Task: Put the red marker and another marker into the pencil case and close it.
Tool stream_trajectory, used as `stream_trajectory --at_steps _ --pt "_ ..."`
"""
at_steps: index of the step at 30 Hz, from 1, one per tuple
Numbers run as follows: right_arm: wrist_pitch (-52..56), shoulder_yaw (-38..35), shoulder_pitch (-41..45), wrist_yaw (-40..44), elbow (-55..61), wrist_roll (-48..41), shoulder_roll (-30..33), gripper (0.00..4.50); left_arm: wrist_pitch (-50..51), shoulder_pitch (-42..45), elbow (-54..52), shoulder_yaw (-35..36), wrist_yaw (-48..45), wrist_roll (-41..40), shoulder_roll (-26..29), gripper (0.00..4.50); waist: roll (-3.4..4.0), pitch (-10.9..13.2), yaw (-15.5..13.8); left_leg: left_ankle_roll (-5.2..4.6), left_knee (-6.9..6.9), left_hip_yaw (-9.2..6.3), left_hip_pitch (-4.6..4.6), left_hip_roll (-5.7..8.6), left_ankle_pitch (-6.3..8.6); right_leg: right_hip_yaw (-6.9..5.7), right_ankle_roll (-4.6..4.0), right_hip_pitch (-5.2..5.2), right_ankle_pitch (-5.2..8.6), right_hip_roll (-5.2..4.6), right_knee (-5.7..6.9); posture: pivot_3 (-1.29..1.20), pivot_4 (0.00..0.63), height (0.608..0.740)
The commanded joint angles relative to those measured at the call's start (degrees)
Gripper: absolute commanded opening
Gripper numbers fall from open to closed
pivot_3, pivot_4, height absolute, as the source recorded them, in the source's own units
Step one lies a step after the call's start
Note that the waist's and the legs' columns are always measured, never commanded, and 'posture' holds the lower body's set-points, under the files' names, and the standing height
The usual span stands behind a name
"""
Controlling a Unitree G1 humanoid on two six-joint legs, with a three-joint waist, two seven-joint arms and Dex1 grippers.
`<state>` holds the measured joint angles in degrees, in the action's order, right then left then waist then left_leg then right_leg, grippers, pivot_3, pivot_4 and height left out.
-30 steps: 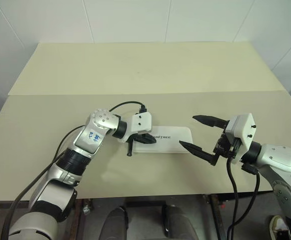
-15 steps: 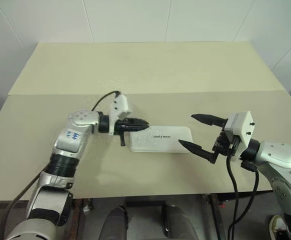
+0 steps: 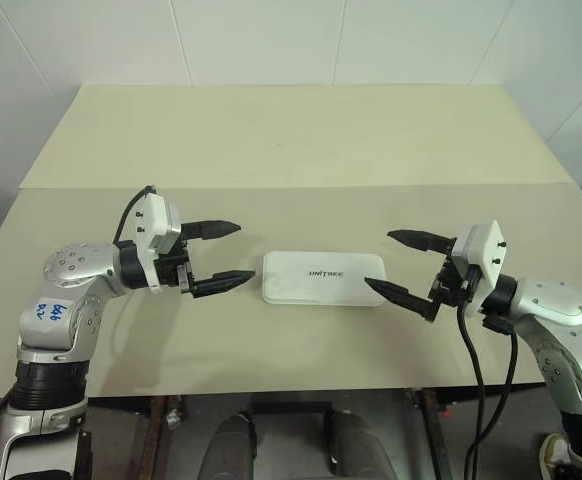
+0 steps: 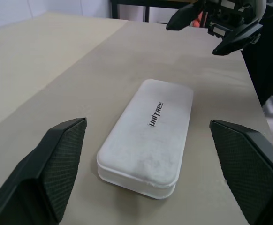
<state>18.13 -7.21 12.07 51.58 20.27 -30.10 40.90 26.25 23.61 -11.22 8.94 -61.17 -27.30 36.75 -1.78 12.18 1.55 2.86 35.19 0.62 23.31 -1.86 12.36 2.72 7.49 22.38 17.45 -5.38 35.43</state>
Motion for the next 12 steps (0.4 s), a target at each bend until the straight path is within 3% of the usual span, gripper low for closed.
stream_trajectory --at_steps 1,12 --pt "-2.5 -1.2 1.8 2.1 -1.5 0.2 0.7 4.5 -1.4 0.0 -3.4 0.0 2.1 -1.3 -0.8 4.47 0.0 0.0 0.0 0.0 0.0 0.0 0.0 0.0 0.0 0.0 0.02 0.0 -0.01 0.0 0.0 0.0 0.15 0.74" --pt "-1.3 -3.7 0.9 10.5 -0.7 -2.4 7.5 4.5 -3.7 0.7 -1.4 -0.2 -1.9 -2.2 1.8 4.47 0.0 0.0 0.0 0.01 -0.04 0.04 0.03 0.0 0.01 0.0 0.24 0.05 -0.12 0.01 -0.03 0.0 0.15 0.74"
